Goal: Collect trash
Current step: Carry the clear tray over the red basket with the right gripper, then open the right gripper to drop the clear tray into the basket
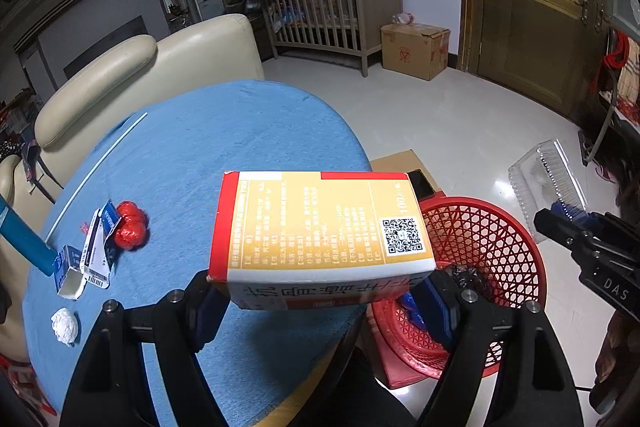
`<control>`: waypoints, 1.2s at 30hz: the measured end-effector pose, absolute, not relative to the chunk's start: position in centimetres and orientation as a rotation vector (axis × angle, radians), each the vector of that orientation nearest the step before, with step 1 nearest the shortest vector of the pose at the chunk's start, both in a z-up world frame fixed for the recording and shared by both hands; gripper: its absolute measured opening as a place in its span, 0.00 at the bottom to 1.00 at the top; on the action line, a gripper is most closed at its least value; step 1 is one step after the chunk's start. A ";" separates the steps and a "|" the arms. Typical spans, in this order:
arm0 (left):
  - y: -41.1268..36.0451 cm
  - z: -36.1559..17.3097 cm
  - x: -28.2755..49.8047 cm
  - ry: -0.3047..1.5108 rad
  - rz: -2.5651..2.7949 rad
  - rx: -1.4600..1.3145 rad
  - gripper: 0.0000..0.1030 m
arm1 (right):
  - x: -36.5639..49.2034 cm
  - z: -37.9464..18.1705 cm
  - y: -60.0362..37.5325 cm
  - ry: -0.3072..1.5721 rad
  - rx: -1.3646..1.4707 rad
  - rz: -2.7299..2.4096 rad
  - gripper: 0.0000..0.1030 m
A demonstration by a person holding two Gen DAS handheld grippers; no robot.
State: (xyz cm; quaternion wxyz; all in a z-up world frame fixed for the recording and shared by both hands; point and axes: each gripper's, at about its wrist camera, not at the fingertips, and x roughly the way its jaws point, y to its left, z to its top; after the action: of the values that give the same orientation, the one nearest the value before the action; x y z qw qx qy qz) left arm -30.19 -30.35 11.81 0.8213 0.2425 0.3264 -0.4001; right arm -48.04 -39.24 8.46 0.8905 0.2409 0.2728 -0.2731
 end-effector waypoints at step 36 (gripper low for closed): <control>-35.0 10.0 -33.2 0.705 -0.904 0.616 0.80 | -47.7 2.1 -40.8 0.704 0.620 -0.558 0.43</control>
State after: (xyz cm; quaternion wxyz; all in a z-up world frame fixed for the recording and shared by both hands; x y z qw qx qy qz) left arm -33.24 -35.04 10.03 0.7957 0.2867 0.3280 -0.4208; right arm -47.69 -40.84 2.11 0.8548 0.2948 0.3349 -0.2652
